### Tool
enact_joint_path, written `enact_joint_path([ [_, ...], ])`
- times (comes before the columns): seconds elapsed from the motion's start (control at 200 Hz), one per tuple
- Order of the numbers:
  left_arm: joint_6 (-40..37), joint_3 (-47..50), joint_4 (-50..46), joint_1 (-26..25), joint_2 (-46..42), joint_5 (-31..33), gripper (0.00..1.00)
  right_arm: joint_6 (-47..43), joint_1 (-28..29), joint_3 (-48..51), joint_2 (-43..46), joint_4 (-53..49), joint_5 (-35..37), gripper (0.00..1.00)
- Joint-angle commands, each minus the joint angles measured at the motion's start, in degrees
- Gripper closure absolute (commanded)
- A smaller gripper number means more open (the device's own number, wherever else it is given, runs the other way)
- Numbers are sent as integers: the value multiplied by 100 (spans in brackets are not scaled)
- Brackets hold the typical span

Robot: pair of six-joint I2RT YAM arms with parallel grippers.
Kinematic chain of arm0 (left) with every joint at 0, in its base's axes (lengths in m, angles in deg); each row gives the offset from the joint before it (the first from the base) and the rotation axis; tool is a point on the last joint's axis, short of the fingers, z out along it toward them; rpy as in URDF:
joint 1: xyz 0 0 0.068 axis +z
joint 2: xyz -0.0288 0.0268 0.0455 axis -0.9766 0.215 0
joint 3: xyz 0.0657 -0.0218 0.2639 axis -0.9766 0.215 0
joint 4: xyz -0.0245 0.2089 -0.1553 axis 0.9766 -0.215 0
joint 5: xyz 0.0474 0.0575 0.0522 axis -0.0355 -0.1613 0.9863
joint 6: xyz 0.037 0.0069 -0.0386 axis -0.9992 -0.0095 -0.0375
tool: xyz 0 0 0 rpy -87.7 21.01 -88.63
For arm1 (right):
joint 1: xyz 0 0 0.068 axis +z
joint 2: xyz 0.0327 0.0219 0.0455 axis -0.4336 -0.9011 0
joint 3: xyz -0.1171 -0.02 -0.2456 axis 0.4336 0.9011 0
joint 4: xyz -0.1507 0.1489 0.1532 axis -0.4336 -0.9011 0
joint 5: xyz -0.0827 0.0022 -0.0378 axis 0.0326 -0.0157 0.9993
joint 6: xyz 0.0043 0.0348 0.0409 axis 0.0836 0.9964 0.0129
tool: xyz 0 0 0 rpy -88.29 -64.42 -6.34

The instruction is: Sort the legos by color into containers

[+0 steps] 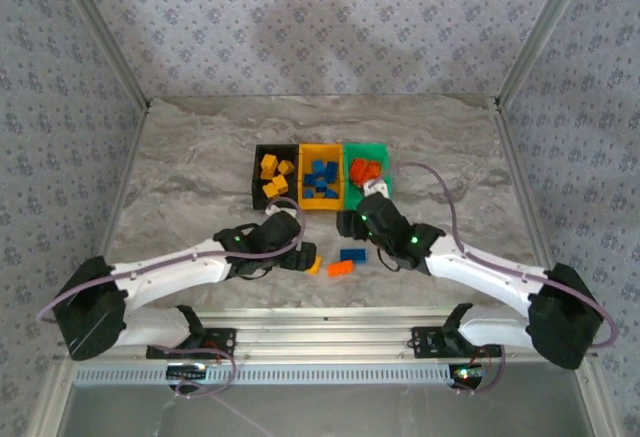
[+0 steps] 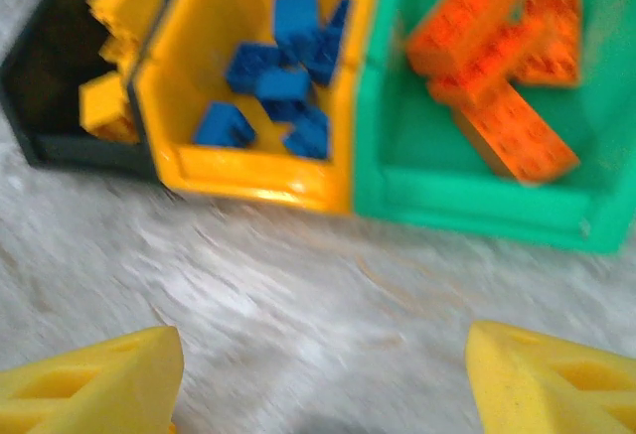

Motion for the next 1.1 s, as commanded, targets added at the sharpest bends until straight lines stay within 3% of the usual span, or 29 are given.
enact_joint_path([
  [0.0,-307,-310,163,-226,368,56,5,448,-79,512,632,-354,255,23],
  [0.185,-499,-599,313,-465,1009,-161,14,624,-254,1040,1472,-613,283,21],
  [0.41,-580,-795,185,-589,1709,-121,24,534,-385,1035,1829,-807,309,21],
  [0.545,-578,-798,237,-584,1970,-55,39,520,-402,1035,1958,-868,335,21],
  [0.69,-547,-761,223,-586,1887,82,63,515,-413,1036,2086,-922,362,21],
  [0.809,-545,-755,18,-534,1578,296,71,515,-422,1041,2162,-922,371,21],
  [0.914,-636,-776,-224,-149,1097,502,74,492,-422,1027,2135,-858,311,21],
  [1.094,-947,-1160,-204,1142,617,437,74,515,-416,1025,1993,-850,280,21],
])
